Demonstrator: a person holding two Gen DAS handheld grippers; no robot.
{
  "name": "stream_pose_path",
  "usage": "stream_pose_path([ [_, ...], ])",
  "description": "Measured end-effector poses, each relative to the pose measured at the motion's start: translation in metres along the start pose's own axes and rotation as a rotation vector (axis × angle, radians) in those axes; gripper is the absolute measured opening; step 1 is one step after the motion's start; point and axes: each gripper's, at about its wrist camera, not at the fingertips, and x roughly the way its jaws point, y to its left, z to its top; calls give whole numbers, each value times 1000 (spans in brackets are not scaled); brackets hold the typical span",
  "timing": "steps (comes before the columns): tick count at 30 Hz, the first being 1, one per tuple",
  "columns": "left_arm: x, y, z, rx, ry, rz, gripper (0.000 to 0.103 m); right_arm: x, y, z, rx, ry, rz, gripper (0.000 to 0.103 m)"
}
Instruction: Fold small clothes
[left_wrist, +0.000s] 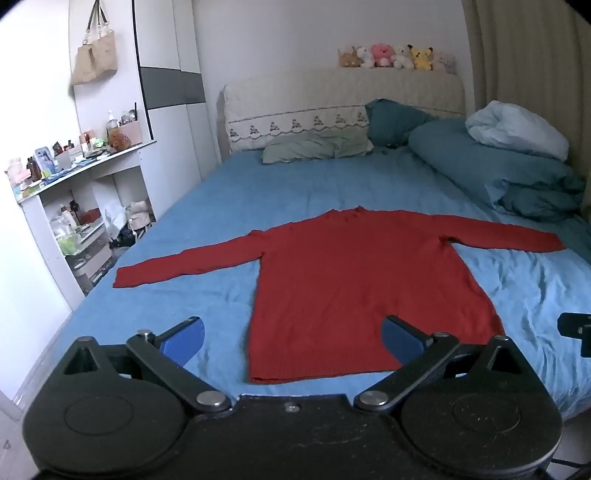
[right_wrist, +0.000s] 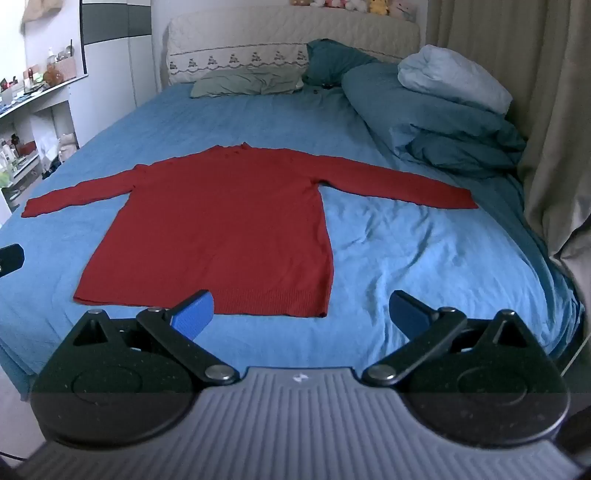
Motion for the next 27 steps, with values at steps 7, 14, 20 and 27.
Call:
stream_pose_path([
  [7,6,6,1,-30,13,-18,103,1,0,-1,0,2,1,103],
  [14,9,1,3,-6,18,-5,103,1,-1,1,-1,6,1,103],
  [20,8,1,3,-9,17,-6,103,5,3,-2,-3,9,4,103],
  [27,8,1,2,-11,14,-4,103,4,5,-2,-5,12,4,103],
])
